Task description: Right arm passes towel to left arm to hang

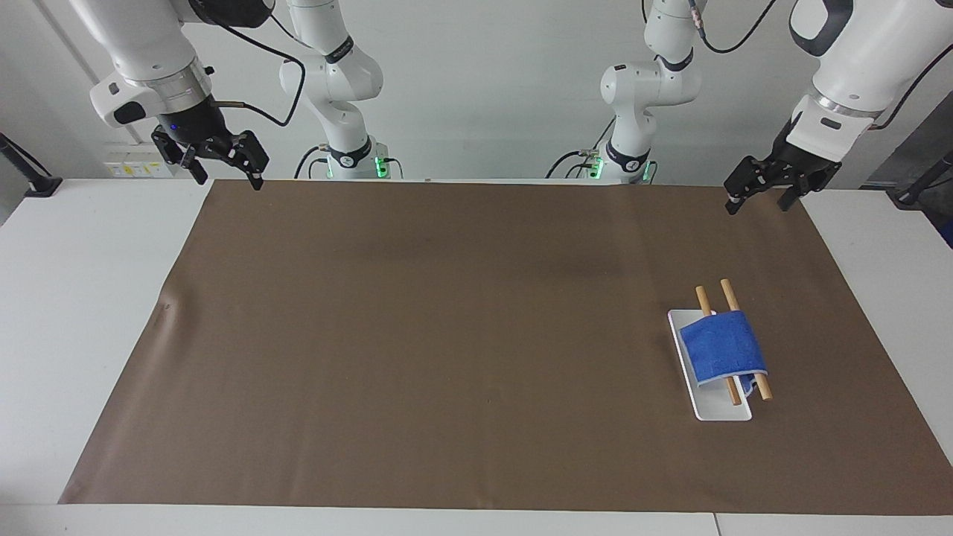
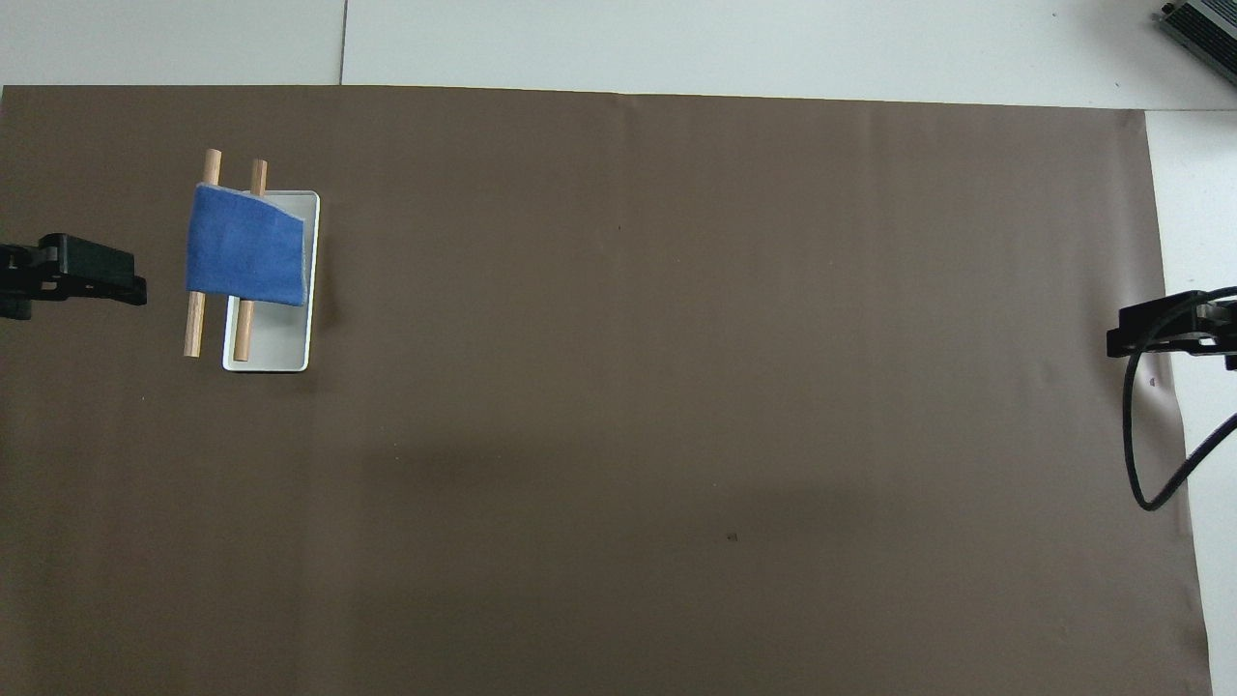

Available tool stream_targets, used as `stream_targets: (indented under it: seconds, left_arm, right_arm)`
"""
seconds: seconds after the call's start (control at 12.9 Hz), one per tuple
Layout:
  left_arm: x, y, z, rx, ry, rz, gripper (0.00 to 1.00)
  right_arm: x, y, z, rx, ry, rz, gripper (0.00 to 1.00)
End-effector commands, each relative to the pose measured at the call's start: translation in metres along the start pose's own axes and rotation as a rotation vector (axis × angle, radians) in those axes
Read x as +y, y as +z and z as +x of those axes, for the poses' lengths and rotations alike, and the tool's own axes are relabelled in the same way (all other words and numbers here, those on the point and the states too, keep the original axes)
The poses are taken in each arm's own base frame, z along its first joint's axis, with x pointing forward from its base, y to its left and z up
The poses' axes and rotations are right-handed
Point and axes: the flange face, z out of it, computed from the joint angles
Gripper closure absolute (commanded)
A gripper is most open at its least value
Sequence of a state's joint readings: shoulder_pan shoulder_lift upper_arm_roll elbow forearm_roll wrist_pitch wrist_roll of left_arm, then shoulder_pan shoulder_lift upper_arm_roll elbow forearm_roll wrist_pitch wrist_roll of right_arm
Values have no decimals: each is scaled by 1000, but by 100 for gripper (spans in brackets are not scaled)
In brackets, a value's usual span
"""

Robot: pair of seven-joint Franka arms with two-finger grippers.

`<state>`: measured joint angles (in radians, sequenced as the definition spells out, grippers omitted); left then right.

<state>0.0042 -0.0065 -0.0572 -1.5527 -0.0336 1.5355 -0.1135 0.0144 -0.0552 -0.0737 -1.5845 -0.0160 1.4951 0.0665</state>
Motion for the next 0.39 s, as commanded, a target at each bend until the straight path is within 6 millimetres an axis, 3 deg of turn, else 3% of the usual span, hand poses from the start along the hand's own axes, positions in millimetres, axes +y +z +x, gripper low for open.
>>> stream_targets:
  seconds: [0.0,0.31]
  left_arm:
    - [-6,1,-8,-24,11,72,0]
    - [-6,0,-9,-26,23,74,0]
  right_arm:
    - [3,2,-3,13,-20,-3,0]
    - [3,2,-3,13,-20,-3,0]
